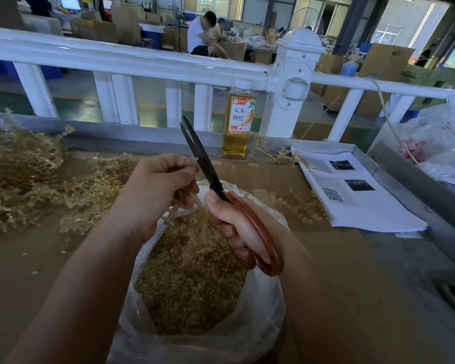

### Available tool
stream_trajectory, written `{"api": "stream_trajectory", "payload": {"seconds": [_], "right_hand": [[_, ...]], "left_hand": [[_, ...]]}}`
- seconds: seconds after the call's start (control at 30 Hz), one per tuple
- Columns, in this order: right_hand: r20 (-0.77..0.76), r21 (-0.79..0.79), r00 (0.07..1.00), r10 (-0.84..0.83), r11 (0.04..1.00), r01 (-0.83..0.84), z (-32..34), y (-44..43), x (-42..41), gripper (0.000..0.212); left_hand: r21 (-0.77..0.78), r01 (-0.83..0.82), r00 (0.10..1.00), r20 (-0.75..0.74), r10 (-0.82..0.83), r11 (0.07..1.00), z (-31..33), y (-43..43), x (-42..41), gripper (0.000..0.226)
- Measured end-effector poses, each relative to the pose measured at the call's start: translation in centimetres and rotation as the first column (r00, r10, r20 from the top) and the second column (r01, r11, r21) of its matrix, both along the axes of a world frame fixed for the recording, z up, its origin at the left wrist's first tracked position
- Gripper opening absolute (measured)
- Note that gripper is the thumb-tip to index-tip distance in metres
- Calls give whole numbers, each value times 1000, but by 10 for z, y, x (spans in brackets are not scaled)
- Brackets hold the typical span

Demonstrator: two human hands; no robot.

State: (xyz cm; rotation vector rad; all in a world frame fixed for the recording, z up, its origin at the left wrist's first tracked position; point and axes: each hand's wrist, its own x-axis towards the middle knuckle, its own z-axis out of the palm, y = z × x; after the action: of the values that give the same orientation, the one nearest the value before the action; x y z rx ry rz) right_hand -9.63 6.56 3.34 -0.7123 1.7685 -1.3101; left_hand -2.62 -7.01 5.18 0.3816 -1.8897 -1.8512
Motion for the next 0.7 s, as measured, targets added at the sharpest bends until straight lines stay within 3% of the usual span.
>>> {"api": "stream_trajectory", "payload": {"seconds": [0.33, 0.43, 0.7], "right_hand": [[-63, -55, 996, -64, 997, 60, -2, -2, -1, 53], [-136, -64, 985, -108, 993, 100, 5, 3, 2, 44], [-107, -169, 954, -280, 951, 260, 15, 10, 5, 39]], "left_hand": [[-67, -91, 996, -8, 90, 994, -4, 1, -3, 18], [-84, -129, 991, -50, 125, 988, -5, 2, -4, 17], [60, -211, 961, -170, 218, 976, -3, 6, -6, 23]]}}
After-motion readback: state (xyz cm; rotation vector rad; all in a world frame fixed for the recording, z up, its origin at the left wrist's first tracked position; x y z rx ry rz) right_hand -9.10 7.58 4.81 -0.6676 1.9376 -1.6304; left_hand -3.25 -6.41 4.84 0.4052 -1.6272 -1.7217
